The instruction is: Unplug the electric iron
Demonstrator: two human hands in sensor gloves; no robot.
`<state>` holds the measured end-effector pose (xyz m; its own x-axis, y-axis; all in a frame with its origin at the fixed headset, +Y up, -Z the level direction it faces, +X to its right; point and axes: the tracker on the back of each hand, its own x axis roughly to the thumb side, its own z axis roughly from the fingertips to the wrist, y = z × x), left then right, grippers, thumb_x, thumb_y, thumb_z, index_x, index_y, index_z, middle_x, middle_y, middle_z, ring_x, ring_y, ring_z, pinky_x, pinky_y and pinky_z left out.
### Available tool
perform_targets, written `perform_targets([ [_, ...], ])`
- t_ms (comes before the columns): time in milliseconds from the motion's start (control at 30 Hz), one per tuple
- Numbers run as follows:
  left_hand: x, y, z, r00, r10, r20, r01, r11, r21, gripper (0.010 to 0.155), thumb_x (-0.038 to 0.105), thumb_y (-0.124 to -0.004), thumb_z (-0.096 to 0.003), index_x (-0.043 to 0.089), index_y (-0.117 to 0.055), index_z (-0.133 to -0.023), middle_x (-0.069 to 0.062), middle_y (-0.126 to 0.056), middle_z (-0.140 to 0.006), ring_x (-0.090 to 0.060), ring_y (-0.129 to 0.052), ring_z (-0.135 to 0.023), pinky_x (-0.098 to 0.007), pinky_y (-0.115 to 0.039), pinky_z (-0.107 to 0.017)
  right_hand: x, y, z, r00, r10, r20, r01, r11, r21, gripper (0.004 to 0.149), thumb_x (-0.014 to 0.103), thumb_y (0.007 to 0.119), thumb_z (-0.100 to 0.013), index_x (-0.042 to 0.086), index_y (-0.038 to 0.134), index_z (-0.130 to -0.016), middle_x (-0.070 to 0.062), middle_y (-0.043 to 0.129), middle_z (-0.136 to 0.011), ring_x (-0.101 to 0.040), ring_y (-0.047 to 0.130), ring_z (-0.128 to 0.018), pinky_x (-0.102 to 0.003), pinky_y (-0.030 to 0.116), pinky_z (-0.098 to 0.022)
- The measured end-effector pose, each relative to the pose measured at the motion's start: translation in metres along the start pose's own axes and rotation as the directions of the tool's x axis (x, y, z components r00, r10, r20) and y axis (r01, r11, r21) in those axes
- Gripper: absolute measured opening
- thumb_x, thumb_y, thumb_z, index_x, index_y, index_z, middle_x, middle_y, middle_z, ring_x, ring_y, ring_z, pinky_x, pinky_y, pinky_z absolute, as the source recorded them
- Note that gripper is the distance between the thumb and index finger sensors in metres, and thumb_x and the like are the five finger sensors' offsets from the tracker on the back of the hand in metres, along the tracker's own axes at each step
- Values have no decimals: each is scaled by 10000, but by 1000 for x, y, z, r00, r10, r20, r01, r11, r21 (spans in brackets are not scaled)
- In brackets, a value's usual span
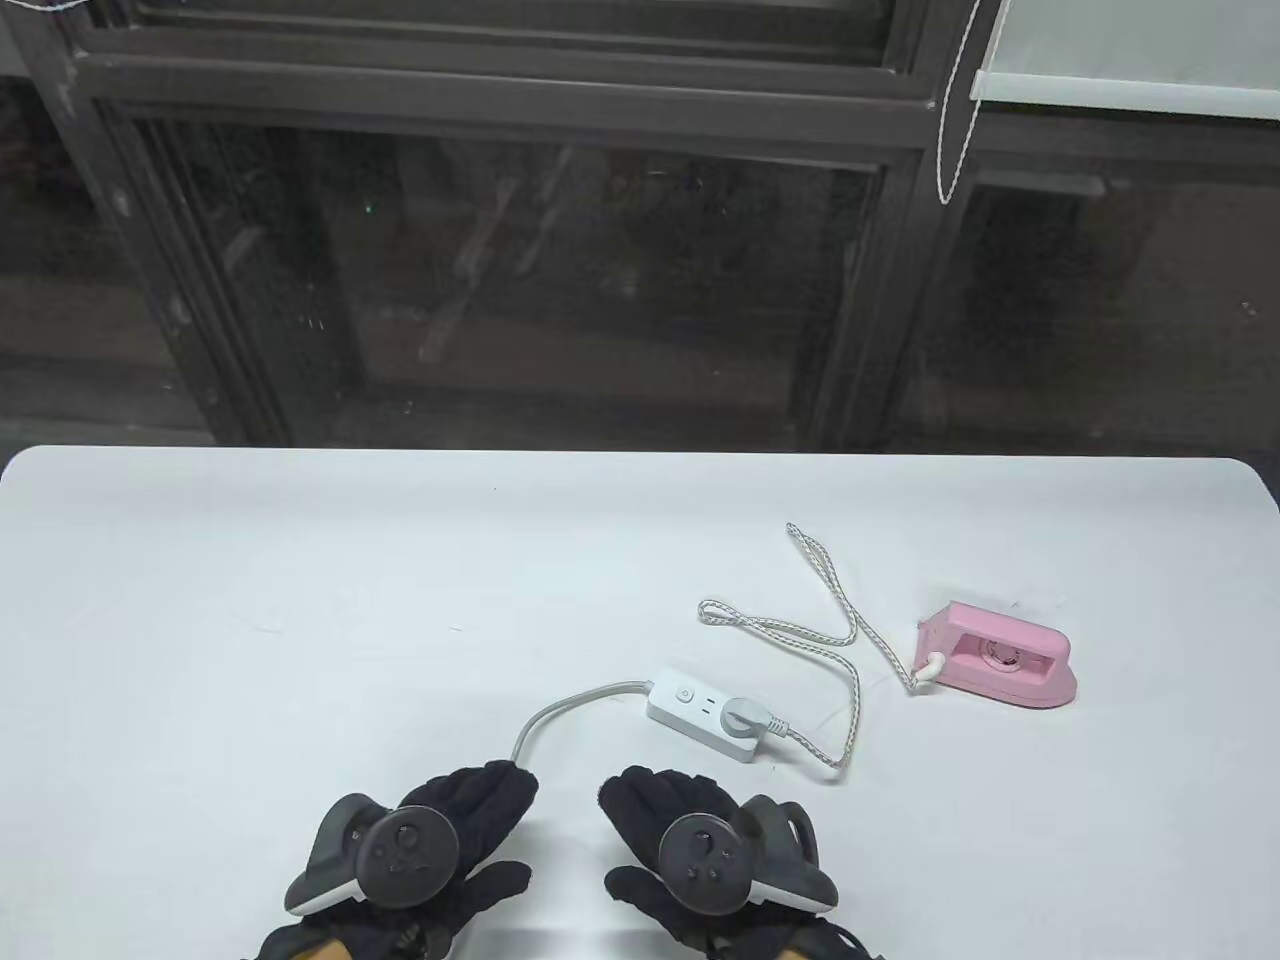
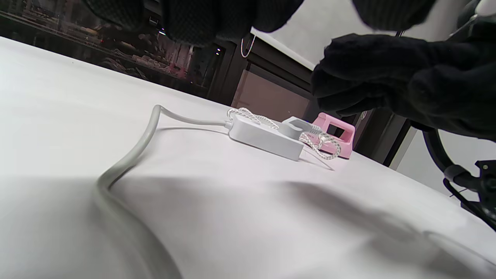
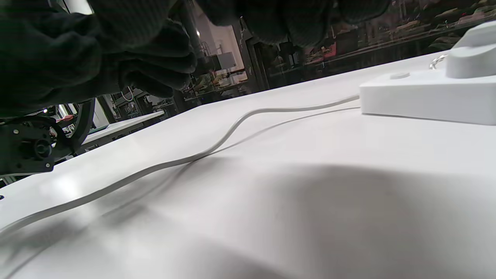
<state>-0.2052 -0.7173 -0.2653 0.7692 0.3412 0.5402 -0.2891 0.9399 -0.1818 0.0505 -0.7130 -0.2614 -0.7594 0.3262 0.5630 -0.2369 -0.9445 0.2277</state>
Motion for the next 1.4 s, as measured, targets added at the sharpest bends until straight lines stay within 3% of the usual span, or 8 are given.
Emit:
perform_targets([
  [600, 2, -3, -1, 1000, -6, -6, 5, 999, -40, 784, 624, -619, -396, 252, -434, -1061, -82, -488, -1133, -329, -612, -1024, -620, -572, -708, -5, 11, -3, 1000, -7, -15, 8, 998, 66, 716, 511, 675, -485, 256, 417, -1103, -98, 476, -1162, -369, 544, -1023, -608, 458, -757],
  [700, 1, 0, 0, 1000, -4, -18, 4, 999, -33, 773, 612, -623, -397, 256, -443, -1059, -82, -492, -1133, -331, -615, -1023, -623, -569, -708, -16, 6, -8, 994, 14, -112, -16, 1000, -19, 717, 511, 687, -481, 271, 419, -1102, -67, 506, -1160, -341, 570, -1027, -600, 472, -758],
  [833, -1, 2, 1, 1000, 2, -24, -3, 1000, -22, 778, 618, -622, -396, 256, -439, -1060, -83, -491, -1133, -330, -615, -1022, -623, -571, -707, -66, -24, -15, 938, 24, -347, -93, 979, -183, 787, 518, 749, -469, 277, 372, -1116, -59, 446, -1188, -336, 512, -1069, -634, 401, -775],
  [900, 0, 1, 1, 1000, -3, -23, 2, 999, -33, 781, 619, -621, -397, 255, -435, -1061, -82, -491, -1133, -331, -616, -1021, -622, -573, -706, -98, -29, -29, 901, -35, -432, -29, 990, -141, 821, 493, 785, -465, 270, 341, -1119, -68, 418, -1194, -369, 415, -1098, -666, 320, -777],
  [1033, -1, 1, 2, 999, -1, -37, -1, 999, -41, 775, 616, -621, -397, 258, -440, -1060, -81, -494, -1132, -329, -622, -1020, -620, -577, -705, -131, -8, -57, 846, 64, -530, 2, 993, 122, 854, 464, 812, -460, 265, 303, -1117, -75, 372, -1201, -371, 364, -1107, -674, 274, -778],
  [1133, -5, 1, 3, 998, 17, -54, -20, 999, -47, 776, 616, -623, -397, 255, -441, -1060, -82, -496, -1131, -331, -622, -1019, -621, -578, -703, -134, 0, -64, 832, 66, -550, -60, 998, 28, 784, 385, 859, -448, 279, 411, -1082, -61, 578, -1114, -352, 602, -1016, -650, 413, -768],
  [1200, -6, 1, 2, 998, 17, -56, -20, 999, -51, 774, 614, -623, -399, 255, -441, -1060, -84, -497, -1131, -333, -624, -1017, -620, -579, -703, -132, 3, -66, 845, 89, -527, -83, 996, 35, 753, 389, 866, -432, 284, 467, -1062, -63, 621, -1091, -335, 707, -945, -626, 499, -746],
  [1400, -2, 1, 0, 999, -11, -37, 9, 999, -39, 775, 611, -622, -401, 253, -430, -1062, -85, -479, -1135, -334, -600, -1027, -626, -554, -712, -97, 12, -64, 914, 158, -374, -125, 986, 112, 730, 389, 857, -433, 254, 486, -1046, -84, 639, -1067, -342, 746, -896, -588, 586, -708],
])
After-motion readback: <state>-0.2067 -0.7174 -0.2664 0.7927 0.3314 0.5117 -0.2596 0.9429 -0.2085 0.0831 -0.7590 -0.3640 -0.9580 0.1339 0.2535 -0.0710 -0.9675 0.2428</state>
